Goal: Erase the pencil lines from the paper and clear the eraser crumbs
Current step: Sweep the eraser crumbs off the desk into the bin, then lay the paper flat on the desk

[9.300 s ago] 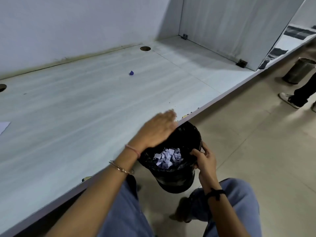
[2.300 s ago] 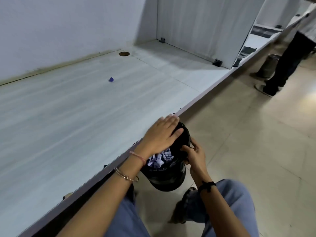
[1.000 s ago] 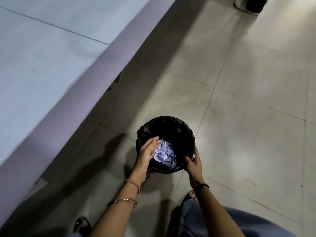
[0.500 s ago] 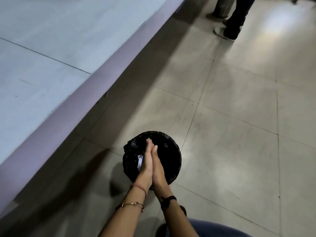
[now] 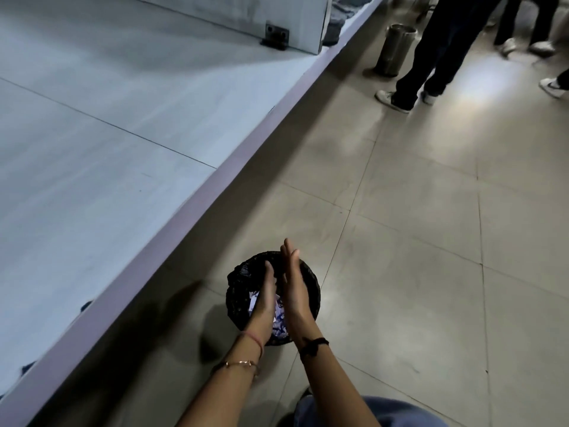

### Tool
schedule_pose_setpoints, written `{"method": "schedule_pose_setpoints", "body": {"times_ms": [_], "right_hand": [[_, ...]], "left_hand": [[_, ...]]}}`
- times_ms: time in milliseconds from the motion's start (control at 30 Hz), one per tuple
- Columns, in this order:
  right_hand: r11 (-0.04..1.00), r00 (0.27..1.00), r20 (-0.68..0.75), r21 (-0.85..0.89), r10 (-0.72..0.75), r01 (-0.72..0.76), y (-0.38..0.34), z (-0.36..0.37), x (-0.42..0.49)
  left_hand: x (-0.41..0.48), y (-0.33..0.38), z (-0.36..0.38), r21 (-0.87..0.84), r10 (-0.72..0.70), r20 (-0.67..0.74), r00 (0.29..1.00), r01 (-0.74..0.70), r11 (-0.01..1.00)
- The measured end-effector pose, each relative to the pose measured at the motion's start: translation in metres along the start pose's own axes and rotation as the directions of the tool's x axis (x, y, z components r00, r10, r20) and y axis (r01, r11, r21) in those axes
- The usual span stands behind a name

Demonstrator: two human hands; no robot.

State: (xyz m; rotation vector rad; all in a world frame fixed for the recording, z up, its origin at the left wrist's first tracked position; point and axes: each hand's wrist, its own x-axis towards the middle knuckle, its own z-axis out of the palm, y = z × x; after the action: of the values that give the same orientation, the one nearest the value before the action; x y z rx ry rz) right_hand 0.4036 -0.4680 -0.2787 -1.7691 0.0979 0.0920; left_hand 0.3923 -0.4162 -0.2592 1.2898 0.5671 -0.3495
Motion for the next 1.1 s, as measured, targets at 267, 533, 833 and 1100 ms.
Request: {"method": "schedule_pose_setpoints", "body": {"times_ms": [267,533,833,1100], "right_hand": [[0.991,0.984,-0.136,-0.054,0.115,-0.123,-0.018,-0.022,-0.035],[0.960,0.959,-0.035,-0.006,-0.280,0.280,-0.176,0.003,-0.061],[0.897,0.905,-0.006,0.131,-0.425,0.423,-0.281,0.078,-0.136],[0.887,0.759,0.460,0.208,-0.460,0.412,-0.323,0.186,-0.217]], "left_hand": [[-0.054,0.078,0.007,0.025,0.200,0.036,0.979,-0.201,0.979],[-0.147,0.131,-0.043,0.017,0.564,-0.081,0.822,-0.564,0.825],[-0.274,0.177,-0.143,0.204,0.755,-0.256,0.604,-0.729,0.653],[-0.358,0.160,-0.276,0.363,0.674,-0.588,0.447,-0.599,0.714]]}}
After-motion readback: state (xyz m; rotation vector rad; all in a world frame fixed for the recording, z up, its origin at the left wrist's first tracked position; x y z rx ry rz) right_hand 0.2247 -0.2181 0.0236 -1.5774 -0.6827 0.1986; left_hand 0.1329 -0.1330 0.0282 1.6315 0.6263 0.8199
